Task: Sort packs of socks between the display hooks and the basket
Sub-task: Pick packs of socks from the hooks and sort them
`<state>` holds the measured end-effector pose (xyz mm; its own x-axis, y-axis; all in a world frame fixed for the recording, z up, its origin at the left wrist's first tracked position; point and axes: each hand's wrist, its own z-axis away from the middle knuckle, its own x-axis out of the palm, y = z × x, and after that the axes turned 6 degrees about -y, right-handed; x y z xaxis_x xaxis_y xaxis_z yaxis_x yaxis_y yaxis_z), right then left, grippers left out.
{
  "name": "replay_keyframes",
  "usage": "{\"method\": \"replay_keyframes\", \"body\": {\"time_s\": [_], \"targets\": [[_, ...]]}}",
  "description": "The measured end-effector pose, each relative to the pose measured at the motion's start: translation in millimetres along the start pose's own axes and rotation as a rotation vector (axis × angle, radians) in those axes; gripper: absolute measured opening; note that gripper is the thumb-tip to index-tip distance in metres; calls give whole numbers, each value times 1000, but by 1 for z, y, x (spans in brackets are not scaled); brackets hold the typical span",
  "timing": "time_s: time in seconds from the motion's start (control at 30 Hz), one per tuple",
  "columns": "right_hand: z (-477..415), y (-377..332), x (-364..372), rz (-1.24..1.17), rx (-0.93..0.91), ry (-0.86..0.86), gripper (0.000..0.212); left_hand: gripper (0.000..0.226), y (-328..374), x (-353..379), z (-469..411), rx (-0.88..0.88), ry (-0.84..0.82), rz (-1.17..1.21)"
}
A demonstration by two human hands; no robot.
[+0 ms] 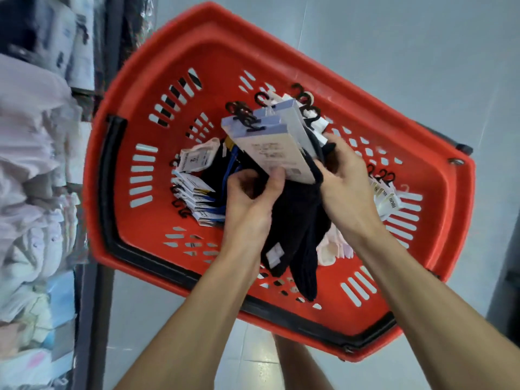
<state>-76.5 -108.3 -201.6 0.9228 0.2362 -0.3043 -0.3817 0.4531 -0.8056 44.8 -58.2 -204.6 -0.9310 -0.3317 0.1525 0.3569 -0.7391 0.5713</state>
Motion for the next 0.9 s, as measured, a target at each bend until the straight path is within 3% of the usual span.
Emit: {"method": "replay_keyframes", "body": {"time_s": [0.1,0.17,0.4,0.53,0.67,0.77,0.8,0.83,0.9], "targets": [[6,-35,-4,-109,-8,-43,15,95,33,-4,14,100,40,-39],[13,-60,-6,-186,-17,-72,23,113,58,-8,23,172,38,-55],[44,-150,-18,-228,-111,-184,35,105,132,-22,76,443,-67,-77],[73,-205,-23,-134,-296,-262,23,79,167,-36,129,538,-124,4],[128,-275,-21,-36,-506,-327,33,78,191,-52,208,511,-141,225],[190,-330,-19,37,-608,-392,45,104,227,-57,279,467,-25,249],[211,-349,-19,64,-632,-408,48,102,240,-60,305,485,85,243],[232,-368,-19,86,-655,-420,50,87,248,-65,329,528,177,268],[274,-405,-16,108,-728,-450,51,30,262,-73,387,541,279,329]]}}
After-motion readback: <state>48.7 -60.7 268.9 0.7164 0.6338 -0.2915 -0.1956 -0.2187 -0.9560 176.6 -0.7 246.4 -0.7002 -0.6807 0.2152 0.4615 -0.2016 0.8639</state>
